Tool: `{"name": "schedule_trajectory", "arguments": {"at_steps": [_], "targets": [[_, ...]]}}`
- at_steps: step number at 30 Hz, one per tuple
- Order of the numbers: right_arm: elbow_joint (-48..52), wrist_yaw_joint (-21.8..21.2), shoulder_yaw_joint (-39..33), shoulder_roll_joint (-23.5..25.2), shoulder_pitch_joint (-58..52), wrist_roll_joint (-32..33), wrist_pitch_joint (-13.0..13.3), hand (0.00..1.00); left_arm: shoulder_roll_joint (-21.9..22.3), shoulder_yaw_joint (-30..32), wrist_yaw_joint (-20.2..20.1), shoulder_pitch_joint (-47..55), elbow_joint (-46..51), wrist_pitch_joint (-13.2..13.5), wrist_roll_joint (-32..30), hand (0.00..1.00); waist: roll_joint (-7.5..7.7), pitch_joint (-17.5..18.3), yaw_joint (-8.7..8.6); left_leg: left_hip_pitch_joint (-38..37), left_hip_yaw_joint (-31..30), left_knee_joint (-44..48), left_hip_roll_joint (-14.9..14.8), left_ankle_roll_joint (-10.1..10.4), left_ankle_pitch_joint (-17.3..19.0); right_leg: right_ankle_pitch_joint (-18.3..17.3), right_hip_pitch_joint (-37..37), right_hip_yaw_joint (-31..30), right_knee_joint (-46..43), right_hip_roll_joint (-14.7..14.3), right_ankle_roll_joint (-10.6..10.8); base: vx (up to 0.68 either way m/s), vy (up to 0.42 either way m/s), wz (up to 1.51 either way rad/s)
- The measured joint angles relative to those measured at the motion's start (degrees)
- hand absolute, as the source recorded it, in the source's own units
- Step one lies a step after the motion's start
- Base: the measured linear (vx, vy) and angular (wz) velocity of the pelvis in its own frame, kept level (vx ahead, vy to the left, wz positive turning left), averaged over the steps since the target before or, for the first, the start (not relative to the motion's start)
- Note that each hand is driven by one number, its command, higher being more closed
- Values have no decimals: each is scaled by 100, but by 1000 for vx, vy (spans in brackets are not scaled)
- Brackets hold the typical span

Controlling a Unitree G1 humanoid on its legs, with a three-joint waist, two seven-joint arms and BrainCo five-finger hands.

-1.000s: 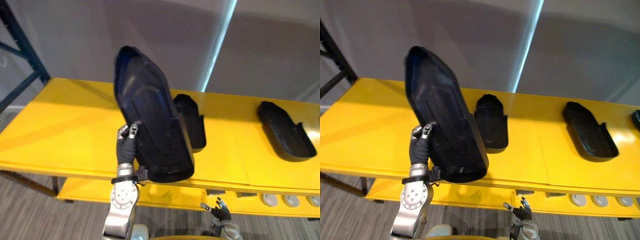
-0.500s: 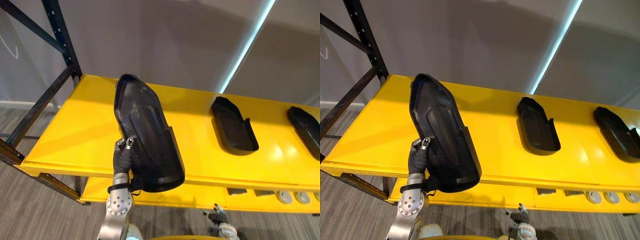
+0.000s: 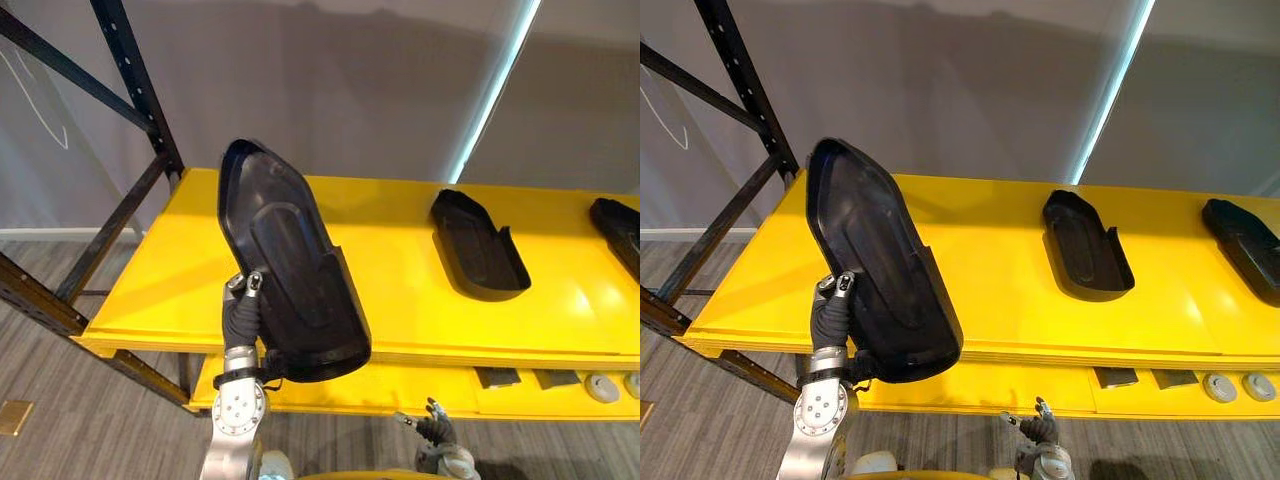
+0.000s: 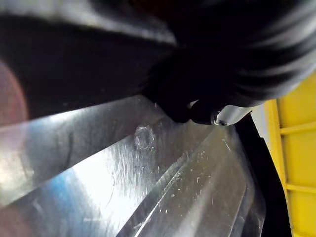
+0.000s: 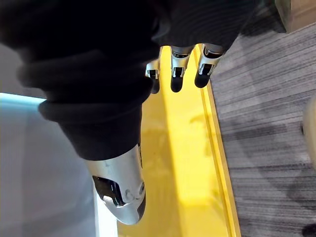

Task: Walk over and take plastic housings, then place them on the shelf

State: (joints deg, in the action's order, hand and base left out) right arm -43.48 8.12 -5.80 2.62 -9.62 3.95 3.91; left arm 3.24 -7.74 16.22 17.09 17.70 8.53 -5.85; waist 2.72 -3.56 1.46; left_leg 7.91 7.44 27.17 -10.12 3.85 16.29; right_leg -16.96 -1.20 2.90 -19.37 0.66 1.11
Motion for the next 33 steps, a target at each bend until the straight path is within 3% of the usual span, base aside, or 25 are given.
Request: {"name": "schedule_trajectory", "arguments": {"at_steps": [10, 15, 27, 33], "targets": [[-13, 38, 11, -26, -115, -3, 4, 0, 0, -65, -21, 37, -23, -53, -10, 100, -3, 37, 88, -279, 211, -560, -1, -24, -336, 673, -363, -150, 974, -30, 40, 19, 41, -9], [-21, 29, 15, -57, -259, -6, 3, 0, -38, -46, -38, 31, -30, -79, -68, 100, -35, 127, 88, -321, 275, -766, -10, 4, -427, 833, -362, -216, 1139, -50, 30, -86, 8, -9], [-109, -214, 169, -172, -533, -158, 0, 0, -936, 848, 167, -1828, -1224, -460, -267, 100, -3, 339, -91, -261, 413, -1126, 36, 80, -707, 1098, -144, -455, 1491, -96, 20, -61, 5, -9], [-299, -332, 170, -234, -326, -250, -6, 0, -1469, 1089, 158, -2633, -2555, -685, -267, 100, -44, 339, -218, -284, 425, -1456, 160, 34, -952, 1258, -77, -489, 1669, -70, 87, 31, 0, -2]]}}
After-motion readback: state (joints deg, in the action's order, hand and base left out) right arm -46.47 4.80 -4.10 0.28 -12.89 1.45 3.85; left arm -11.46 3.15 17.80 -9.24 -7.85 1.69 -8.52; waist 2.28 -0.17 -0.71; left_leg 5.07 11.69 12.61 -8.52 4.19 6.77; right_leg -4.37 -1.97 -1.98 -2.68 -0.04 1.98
